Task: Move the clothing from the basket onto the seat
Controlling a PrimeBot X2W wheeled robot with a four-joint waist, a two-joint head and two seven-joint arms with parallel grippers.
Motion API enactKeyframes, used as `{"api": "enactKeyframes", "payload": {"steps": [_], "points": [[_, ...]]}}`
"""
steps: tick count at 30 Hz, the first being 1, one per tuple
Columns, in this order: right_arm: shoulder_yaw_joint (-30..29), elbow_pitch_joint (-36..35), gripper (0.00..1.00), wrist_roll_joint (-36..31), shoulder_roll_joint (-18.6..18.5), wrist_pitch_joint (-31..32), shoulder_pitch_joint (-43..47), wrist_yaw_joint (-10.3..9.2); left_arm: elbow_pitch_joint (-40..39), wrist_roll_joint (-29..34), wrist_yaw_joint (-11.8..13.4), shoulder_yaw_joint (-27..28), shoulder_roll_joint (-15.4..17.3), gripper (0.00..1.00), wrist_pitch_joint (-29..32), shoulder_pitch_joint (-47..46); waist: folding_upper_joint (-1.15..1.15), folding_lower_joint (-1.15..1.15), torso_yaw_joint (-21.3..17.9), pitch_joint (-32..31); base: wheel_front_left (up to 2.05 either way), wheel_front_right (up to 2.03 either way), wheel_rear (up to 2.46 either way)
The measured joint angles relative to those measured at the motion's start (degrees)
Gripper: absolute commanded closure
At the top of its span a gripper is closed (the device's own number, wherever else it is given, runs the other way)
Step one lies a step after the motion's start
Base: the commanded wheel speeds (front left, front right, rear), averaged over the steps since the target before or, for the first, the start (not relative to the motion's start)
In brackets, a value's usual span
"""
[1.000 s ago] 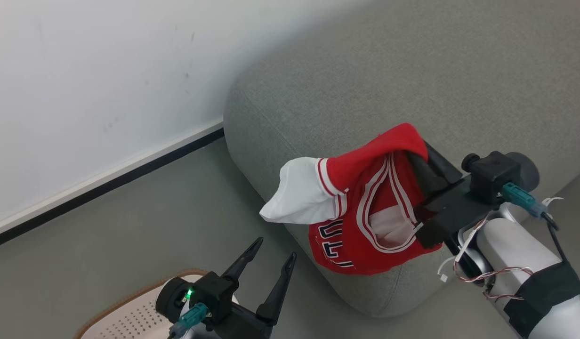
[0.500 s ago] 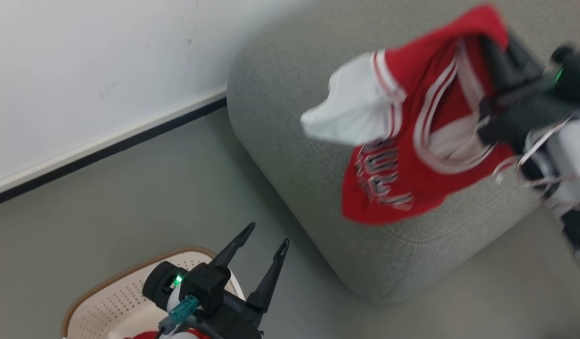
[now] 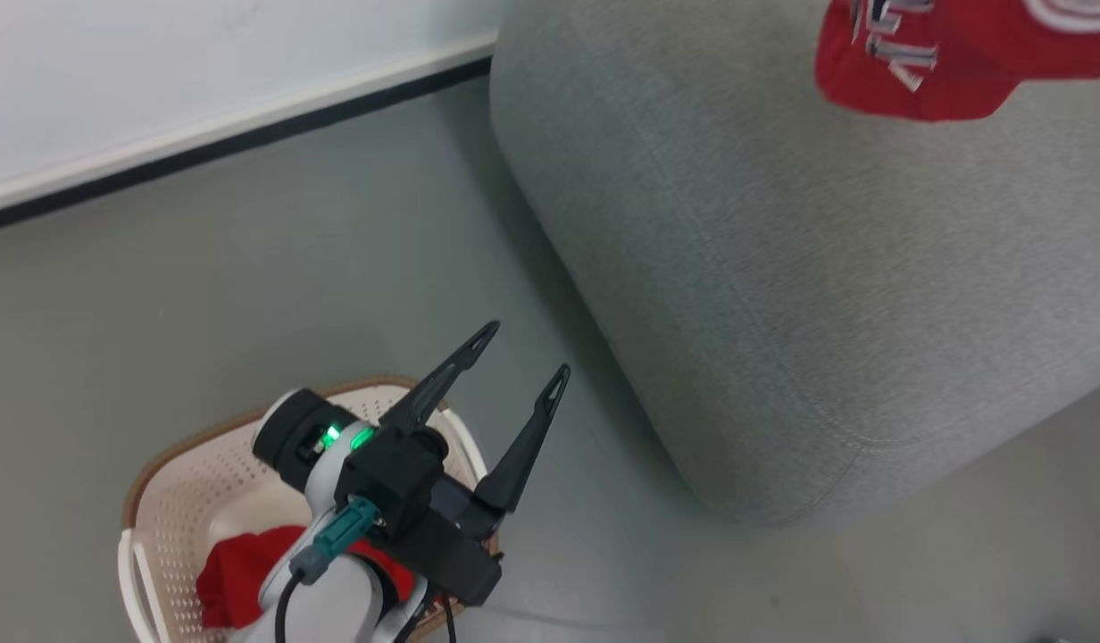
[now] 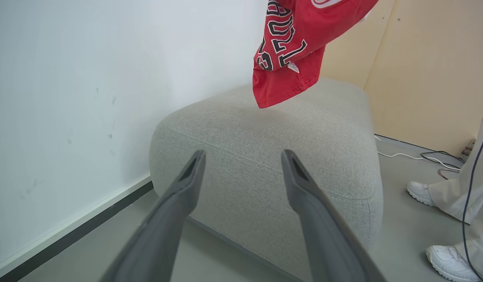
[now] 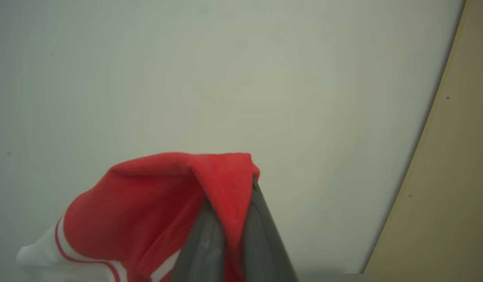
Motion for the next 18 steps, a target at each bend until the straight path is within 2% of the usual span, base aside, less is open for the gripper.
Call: {"api": "enactKeyframes", "payload": {"steps": [3, 8, 11, 13, 16, 18], "points": [[-0.6, 2.9, 1.0, 0.0, -1.7, 0.7, -2.6, 0.0, -1.4, 0.5, 0.0, 0.1, 0.9, 0.0, 1.1, -2.2, 0.0, -0.01, 1.7, 2.2, 0.0, 0.0, 0.0], [-1.2, 8.9, 1.0, 0.0, -2.1, 1.0, -4.8, -0.16, -3.9, 0.9, 0.0, 0.9, 2.2, 0.0, 2.5, -5.2, 0.01, 0.0, 4.4, 6.1, 0.0, 0.0, 0.0], [-1.4, 10.8, 1.0, -0.2, -2.3, 1.0, -4.9, -2.35, -4.9, 1.4, -0.5, 0.7, 2.4, 0.0, 3.3, -5.9, 0.0, 0.0, 6.0, 8.3, 0.0, 0.0, 0.0], [-1.5, 13.2, 1.0, -0.3, -2.2, 1.0, -4.9, -2.77, -5.8, 1.4, -0.5, 0.5, 2.7, 0.0, 3.8, -5.9, 0.01, 0.0, 6.8, 9.9, 0.0, 0.0, 0.0], [-1.1, 15.0, 1.0, -0.3, -0.4, 1.0, -4.0, -4.57, -6.1, 1.5, -0.5, 0.3, 3.4, 0.0, 4.6, -5.9, 0.0, 0.0, 7.9, 12.1, 0.0, 0.0, 0.0], [-0.5, 16.6, 1.0, -0.3, 2.1, 1.0, -3.3, -4.63, -6.3, 1.8, -0.5, 0.1, 3.5, 0.0, 4.8, -5.9, 0.0, -0.01, 8.5, 13.5, 0.0, 0.0, 0.0]]}}
